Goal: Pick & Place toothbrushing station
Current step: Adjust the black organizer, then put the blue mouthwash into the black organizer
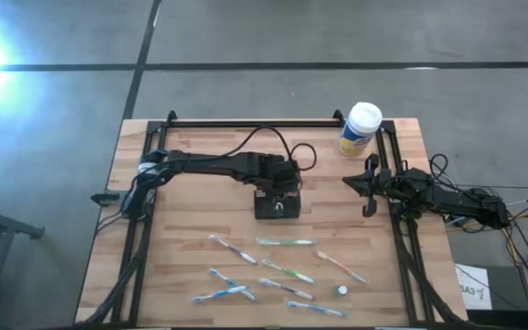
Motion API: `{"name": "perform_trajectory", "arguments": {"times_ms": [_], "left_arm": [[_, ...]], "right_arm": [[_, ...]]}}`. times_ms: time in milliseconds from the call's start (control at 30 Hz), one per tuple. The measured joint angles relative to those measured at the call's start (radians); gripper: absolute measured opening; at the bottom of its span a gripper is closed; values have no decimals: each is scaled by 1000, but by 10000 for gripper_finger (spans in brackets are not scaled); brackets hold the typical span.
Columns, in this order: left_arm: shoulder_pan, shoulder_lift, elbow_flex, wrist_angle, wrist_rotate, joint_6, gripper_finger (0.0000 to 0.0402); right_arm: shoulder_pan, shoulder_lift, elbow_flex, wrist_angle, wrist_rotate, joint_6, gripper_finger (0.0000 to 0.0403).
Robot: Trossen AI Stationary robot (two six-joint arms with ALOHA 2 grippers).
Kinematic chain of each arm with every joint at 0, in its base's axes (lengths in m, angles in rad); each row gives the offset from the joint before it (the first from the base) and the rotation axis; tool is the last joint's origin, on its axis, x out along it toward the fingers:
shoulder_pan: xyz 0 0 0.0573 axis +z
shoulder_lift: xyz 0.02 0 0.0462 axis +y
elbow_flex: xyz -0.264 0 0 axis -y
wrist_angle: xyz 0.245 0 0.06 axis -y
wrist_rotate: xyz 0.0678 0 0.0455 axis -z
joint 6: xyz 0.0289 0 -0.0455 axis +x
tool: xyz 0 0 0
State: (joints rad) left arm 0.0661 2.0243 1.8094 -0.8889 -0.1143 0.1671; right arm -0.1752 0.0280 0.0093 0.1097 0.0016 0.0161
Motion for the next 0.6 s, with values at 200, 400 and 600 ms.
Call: {"name": "perform_trajectory", "arguments": {"times_ms": [200, 400, 600], "left_arm": [[0, -35, 19, -6, 0, 6, 6], [-3, -185, 8, -73, 2, 2, 3], [-4, -539, -296, 122, 3, -104, 4]], "right_arm": [[0, -1, 0, 0, 0, 0, 8], [0, 0, 0, 0, -1, 2, 8], [0, 0, 0, -1, -1, 2, 8]]}}
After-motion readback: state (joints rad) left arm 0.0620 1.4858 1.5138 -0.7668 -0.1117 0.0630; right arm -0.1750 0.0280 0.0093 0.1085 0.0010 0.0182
